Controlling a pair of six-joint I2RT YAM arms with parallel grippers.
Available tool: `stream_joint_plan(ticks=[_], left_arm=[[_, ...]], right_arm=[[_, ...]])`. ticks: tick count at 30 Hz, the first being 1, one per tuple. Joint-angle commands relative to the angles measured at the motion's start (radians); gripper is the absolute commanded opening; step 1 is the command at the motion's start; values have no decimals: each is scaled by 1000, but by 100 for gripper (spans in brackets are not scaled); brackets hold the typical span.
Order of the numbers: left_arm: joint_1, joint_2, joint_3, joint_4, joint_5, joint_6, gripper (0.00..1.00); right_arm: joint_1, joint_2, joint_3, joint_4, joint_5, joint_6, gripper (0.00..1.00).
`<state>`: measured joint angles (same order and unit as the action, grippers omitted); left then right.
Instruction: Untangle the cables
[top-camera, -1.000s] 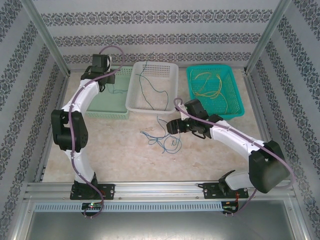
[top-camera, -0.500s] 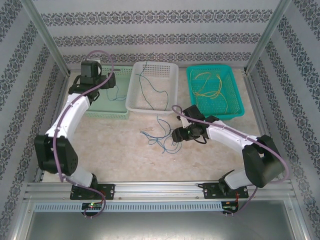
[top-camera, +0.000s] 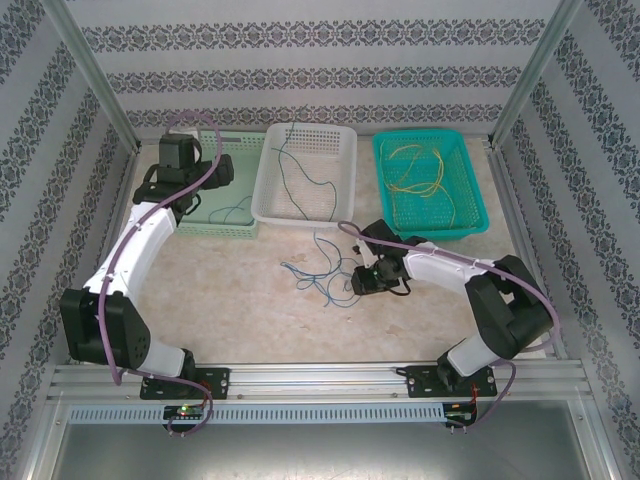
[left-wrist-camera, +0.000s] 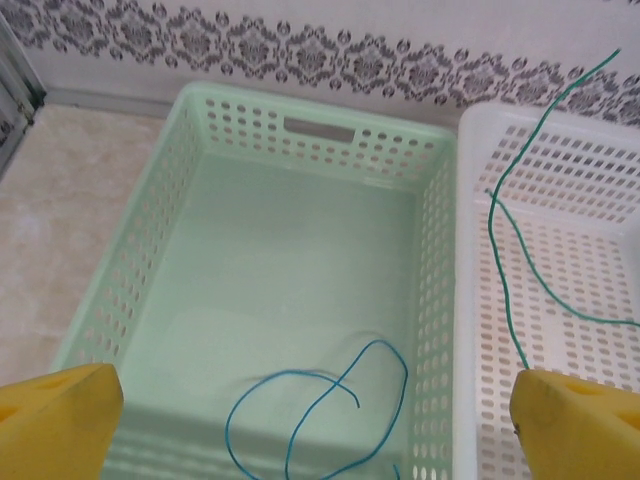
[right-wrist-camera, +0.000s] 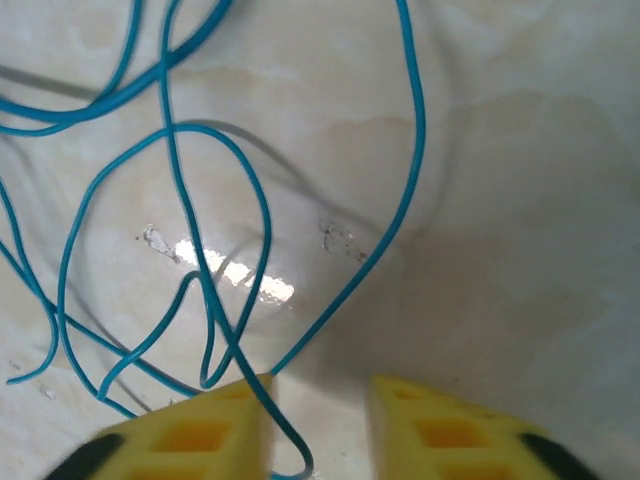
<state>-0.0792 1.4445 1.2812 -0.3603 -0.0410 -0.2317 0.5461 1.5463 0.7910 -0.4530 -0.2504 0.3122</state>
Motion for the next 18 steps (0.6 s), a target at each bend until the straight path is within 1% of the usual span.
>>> stream_joint_plan(ticks=[1, 4, 6, 9, 12, 15, 18], left_arm=[[-7, -18, -17, -14, -2, -39, 100], [-7, -33, -22, -18, 11, -43, 100], [-7, -46, -39, -11, 33, -44, 100], [-12, -70, -82, 19, 64, -41, 100], [-31, -122, -160, 87, 103, -47, 100], [-70, -175, -215, 130, 123, -45, 100], [-122, -210, -228, 145, 149, -23, 100]], right_arm=[[8, -21, 9, 12, 6, -4, 13], [10, -80, 13, 0, -8, -4, 4], [14, -135, 28, -30, -4, -6, 0], [15, -229, 69, -84, -21, -15, 0], [15, -320, 134, -147, -54, -22, 0], [15, -391, 208, -189, -102, -28, 0], [14, -435, 283, -203, -133, -28, 0]])
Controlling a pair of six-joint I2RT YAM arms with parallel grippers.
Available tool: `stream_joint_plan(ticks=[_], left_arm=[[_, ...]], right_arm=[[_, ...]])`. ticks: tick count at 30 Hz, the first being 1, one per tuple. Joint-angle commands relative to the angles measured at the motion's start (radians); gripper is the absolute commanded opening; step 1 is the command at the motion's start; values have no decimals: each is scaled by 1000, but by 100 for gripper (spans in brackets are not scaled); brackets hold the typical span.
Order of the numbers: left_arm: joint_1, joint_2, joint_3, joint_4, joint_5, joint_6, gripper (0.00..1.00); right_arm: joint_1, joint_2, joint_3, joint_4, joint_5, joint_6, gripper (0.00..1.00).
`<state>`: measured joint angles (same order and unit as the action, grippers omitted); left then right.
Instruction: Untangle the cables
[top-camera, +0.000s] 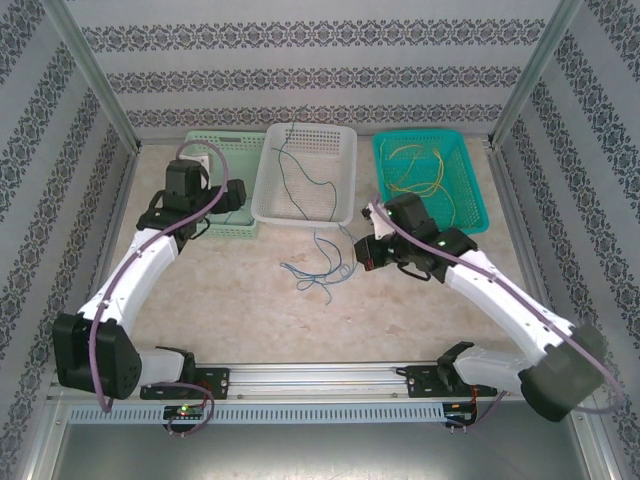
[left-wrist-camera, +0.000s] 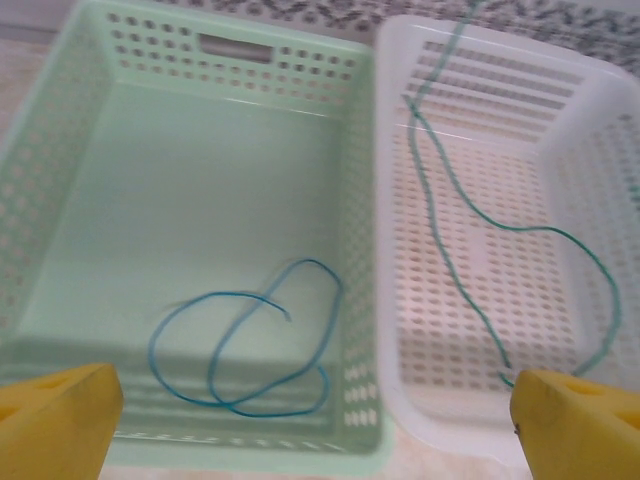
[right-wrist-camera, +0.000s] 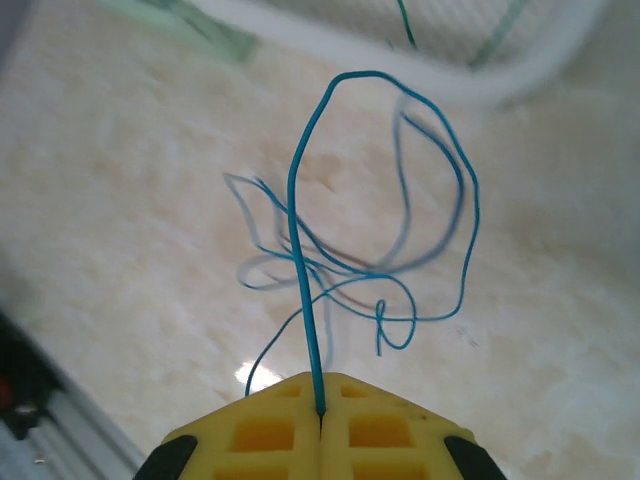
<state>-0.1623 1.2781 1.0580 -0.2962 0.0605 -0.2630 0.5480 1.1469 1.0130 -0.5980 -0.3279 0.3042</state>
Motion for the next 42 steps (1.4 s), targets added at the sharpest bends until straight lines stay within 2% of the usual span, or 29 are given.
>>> stream_joint_plan(ticks=[1, 4, 11, 15, 19, 27, 30, 34, 37, 39, 42], left_arm=[[-64, -54, -5, 87, 62, 23, 100], [-131, -83, -9, 117, 108, 56, 100], [-259, -131, -57, 255, 372, 123, 95], [-334, -128, -55, 277, 429, 179, 94], [-346, -117, -60, 311, 438, 164, 94], [-345, -157, -122, 384, 362, 149, 95], [-345, -206, -162, 422, 358, 156, 95], [-345, -239, -159, 364, 310, 170, 94], [-346, -244, -149, 325, 238, 161, 85], [-345, -232, -139, 303, 180, 139, 51], [-345, -199, -111, 240, 56, 112, 23]], right_arm=[[12, -47, 84, -56, -60, -16, 0], [8, -68, 143, -28, -56, 15, 0], [-8, -60, 306, 20, -56, 44, 0], [-10, -26, 391, 23, -78, 55, 0], [-13, -13, 464, 39, -112, 67, 0], [-26, 33, 647, 23, -146, 46, 0], [-26, 67, 650, 22, -137, 41, 0], [-26, 105, 634, 45, -139, 39, 0], [-26, 118, 619, 79, -157, 51, 0], [-27, 118, 615, 93, -157, 54, 0], [-32, 110, 612, 100, -149, 59, 0]])
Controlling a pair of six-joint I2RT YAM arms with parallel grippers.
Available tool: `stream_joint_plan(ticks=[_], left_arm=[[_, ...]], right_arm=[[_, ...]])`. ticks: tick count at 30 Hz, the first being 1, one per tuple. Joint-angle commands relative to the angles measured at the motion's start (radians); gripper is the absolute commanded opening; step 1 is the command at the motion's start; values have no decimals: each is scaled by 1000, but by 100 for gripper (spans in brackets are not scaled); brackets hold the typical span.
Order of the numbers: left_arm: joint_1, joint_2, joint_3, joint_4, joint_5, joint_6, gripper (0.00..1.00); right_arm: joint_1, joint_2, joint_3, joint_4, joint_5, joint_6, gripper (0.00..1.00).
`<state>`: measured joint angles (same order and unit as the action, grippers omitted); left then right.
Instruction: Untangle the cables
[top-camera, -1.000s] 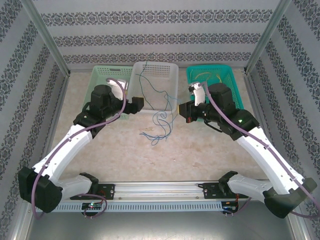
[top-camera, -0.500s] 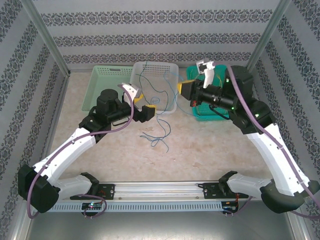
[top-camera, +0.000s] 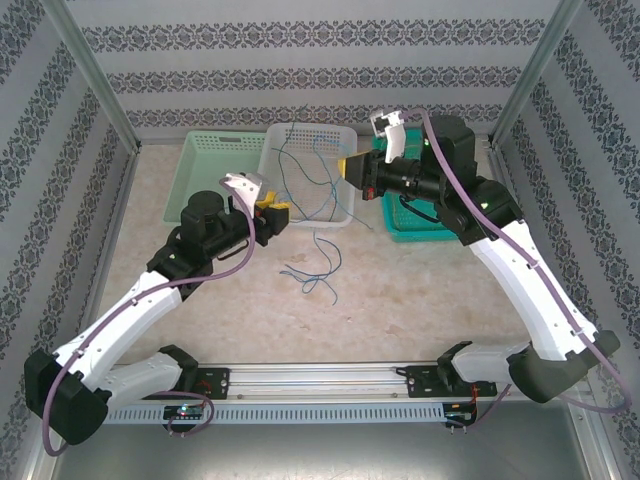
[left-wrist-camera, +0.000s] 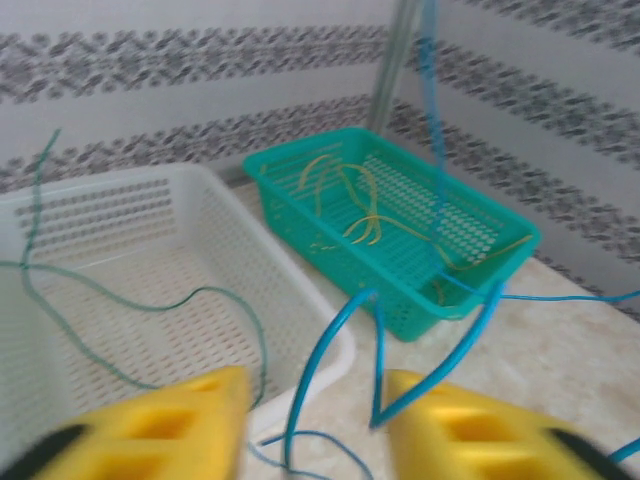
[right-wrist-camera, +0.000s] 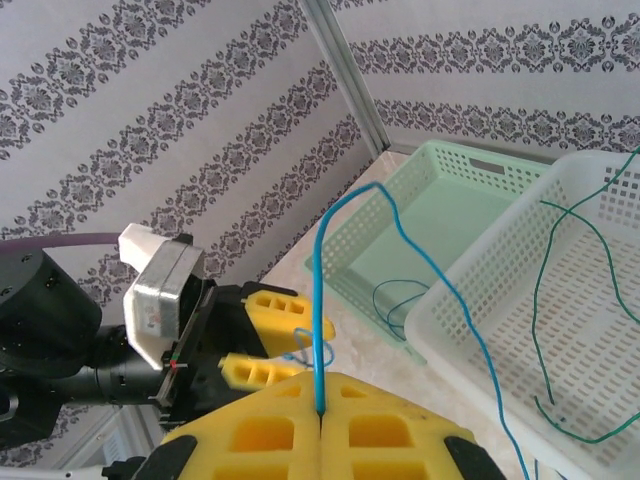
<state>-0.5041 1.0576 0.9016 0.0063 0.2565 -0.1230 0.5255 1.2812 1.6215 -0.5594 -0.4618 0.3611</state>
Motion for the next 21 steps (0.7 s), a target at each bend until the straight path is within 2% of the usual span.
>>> stream_joint_plan(ticks=[1, 2, 4, 10, 14, 15, 17, 21], left_arm=[[-5, 35, 56, -84, -174, -34, 17], [-4, 46, 60, -100, -207, -37, 12], [-3, 55, 59, -118, -273, -49, 9], [27, 2, -16, -89, -371, -87, 9], [55, -53, -63, -82, -410, -156, 17], [61, -66, -71, -84, -415, -173, 20], [70, -80, -84, -86, -437, -213, 33], [81, -100, -105, -85, -465, -296, 42]], right_arm=[[-11, -28, 3, 62, -14, 4, 0], [-13, -33, 2, 62, -14, 4, 0], [-19, -44, 0, 51, -3, -3, 0], [-68, -90, -42, 38, 31, -12, 0], [-112, -110, -74, 39, 34, -9, 0], [-121, -114, -82, 38, 41, -8, 0], [-132, -121, -96, 39, 52, -13, 0], [-145, -128, -121, 43, 62, -22, 0]])
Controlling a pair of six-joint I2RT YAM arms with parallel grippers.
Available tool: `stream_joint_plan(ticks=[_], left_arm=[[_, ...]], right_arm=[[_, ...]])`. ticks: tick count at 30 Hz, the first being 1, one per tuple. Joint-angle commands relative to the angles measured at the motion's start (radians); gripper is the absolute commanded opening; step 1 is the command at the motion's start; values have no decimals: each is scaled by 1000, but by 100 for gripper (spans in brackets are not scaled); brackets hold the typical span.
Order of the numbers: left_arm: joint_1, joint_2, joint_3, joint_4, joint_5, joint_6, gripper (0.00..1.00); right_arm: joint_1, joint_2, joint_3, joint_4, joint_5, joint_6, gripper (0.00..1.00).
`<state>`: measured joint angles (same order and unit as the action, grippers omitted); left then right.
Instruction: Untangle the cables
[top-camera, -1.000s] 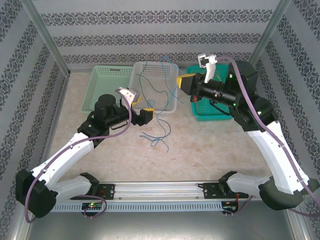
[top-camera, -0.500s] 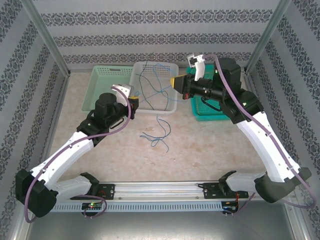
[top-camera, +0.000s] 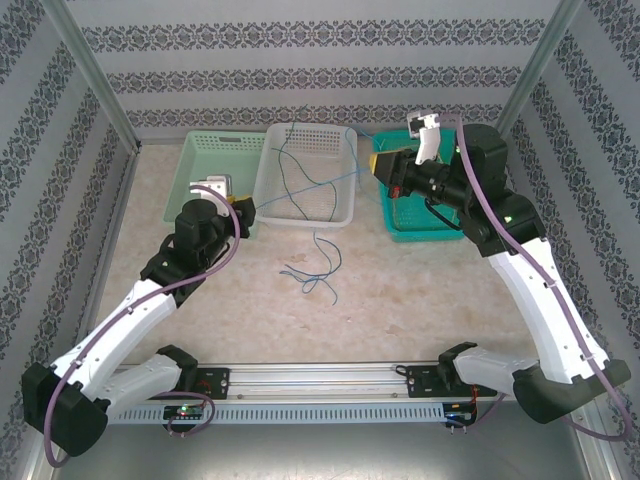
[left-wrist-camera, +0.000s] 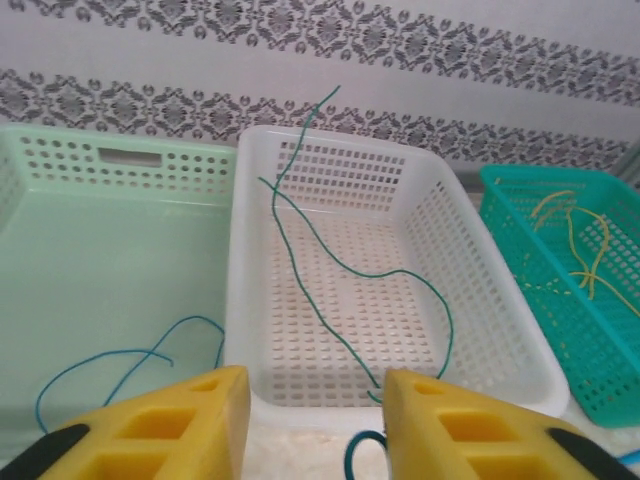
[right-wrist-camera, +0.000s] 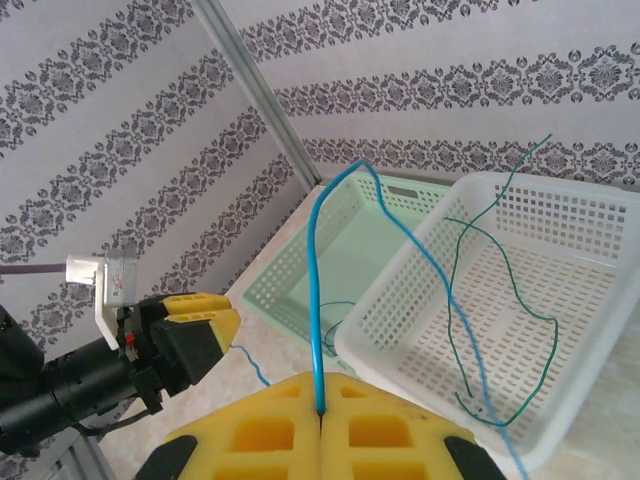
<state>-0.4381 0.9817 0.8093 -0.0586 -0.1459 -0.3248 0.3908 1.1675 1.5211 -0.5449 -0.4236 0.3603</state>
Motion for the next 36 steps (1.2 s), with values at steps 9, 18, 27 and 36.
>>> stream_joint_plan(ticks=[9, 18, 27, 36], left_arm=[[61, -47, -42, -71, -104, -163, 43], [70, -32, -14, 17, 158, -23, 44], [64, -8, 49, 150, 428, 124, 65], [60, 208, 289, 71, 892, 276, 74]], right_arm=[[-45, -37, -45, 27, 20, -18, 0], [-31, -3, -42, 52, -14, -2, 0], [38, 66, 7, 40, -11, -22, 0], [62, 116, 36, 11, -46, -44, 0]])
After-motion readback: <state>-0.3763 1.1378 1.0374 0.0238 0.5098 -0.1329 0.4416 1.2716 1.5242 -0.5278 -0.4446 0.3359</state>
